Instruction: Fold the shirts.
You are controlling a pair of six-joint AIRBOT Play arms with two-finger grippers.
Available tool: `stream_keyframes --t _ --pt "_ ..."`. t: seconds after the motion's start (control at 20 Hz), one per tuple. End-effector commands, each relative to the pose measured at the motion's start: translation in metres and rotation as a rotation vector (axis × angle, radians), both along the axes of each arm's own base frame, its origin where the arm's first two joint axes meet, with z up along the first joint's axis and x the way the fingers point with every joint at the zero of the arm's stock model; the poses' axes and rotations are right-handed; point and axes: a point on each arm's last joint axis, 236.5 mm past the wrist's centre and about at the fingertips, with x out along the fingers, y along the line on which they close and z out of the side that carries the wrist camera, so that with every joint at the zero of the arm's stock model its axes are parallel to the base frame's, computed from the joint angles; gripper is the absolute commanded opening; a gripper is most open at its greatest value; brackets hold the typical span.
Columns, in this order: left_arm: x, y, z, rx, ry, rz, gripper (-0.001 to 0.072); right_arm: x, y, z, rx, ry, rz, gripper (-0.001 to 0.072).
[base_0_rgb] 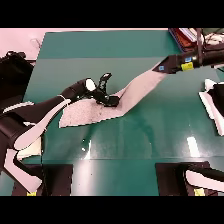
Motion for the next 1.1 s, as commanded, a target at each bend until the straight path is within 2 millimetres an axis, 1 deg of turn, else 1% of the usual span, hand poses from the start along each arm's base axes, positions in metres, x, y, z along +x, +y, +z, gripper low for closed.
stream_keyframes --t 0.0,0.05,0.1,0.15,0.2,0.25,0.3,0.4,0.5,0.55,0.65,0.7,0.75,0.8,0.85,0.9,0.95,1.0,1.05 --pt "0.002 -0.001 -0.001 0.002 0.003 0.008 0.0026 -0.018 0.049 0.034 0.028 -0.082 0.087 0.0011" --pt "0.006 0.000 0.005 -0.002 -0.002 0.006 0.0026 -0.021 0.060 0.039 0.037 -0.096 0.104 0.0012" --pt "0.012 0.004 0.015 -0.007 -0.010 0.004 0.0026 -0.024 0.071 0.043 0.043 -0.111 0.123 0.0012" --pt "0.020 0.009 0.031 -0.017 -0.018 0.002 0.0026 -0.026 0.081 0.045 0.050 -0.119 0.143 0.0011" --pt "0.031 0.020 0.047 -0.018 -0.037 0.005 0.0026 -0.030 0.094 0.046 0.054 -0.125 0.172 0.0011" --pt "0.043 0.037 0.068 -0.002 -0.076 0.008 0.0026 -0.034 0.109 0.047 0.058 -0.127 0.210 0.0012" --pt "0.056 0.057 0.090 0.022 -0.120 0.017 0.0026 -0.038 0.127 0.047 0.065 -0.131 0.247 0.0012" --pt "0.078 0.113 0.138 0.088 -0.211 0.060 0.0026 -0.046 0.171 0.045 0.087 -0.147 0.320 0.0012" --pt "0.094 0.178 0.192 0.159 -0.319 0.145 0.0027 -0.056 0.223 0.036 0.116 -0.159 0.378 0.0012" --pt "0.097 0.213 0.221 0.199 -0.380 0.201 0.0027 -0.060 0.251 0.028 0.131 -0.161 0.399 0.0012" --pt "0.096 0.274 0.274 0.256 -0.492 0.317 0.0027 -0.070 0.302 0.008 0.164 -0.155 0.431 0.0022" --pt "0.091 0.299 0.297 0.267 -0.540 0.375 0.0027 -0.079 0.326 0.002 0.202 -0.131 0.449 0.0147" --pt "0.086 0.317 0.314 0.270 -0.574 0.418 0.0027 -0.089 0.348 -0.006 0.240 -0.096 0.472 0.0370" --pt "0.080 0.334 0.328 0.276 -0.598 0.458 0.0027 -0.097 0.362 -0.011 0.263 -0.069 0.496 0.0444" --pt "0.076 0.346 0.334 0.282 -0.608 0.484 0.0027 -0.095 0.368 -0.017 0.261 -0.065 0.502 0.0441" --pt "0.072 0.354 0.339 0.288 -0.612 0.501 0.0027 -0.088 0.365 -0.025 0.240 -0.067 0.489 0.0436" --pt "0.069 0.357 0.340 0.290 -0.609 0.506 0.0027 -0.076 0.352 -0.037 0.196 -0.058 0.459 0.0429" --pt "0.068 0.356 0.338 0.291 -0.601 0.503 0.0027 -0.062 0.332 -0.053 0.135 -0.046 0.427 0.0429" --pt "0.067 0.355 0.337 0.286 -0.593 0.498 0.0027 -0.046 0.305 -0.072 0.067 -0.021 0.380 0.0429"
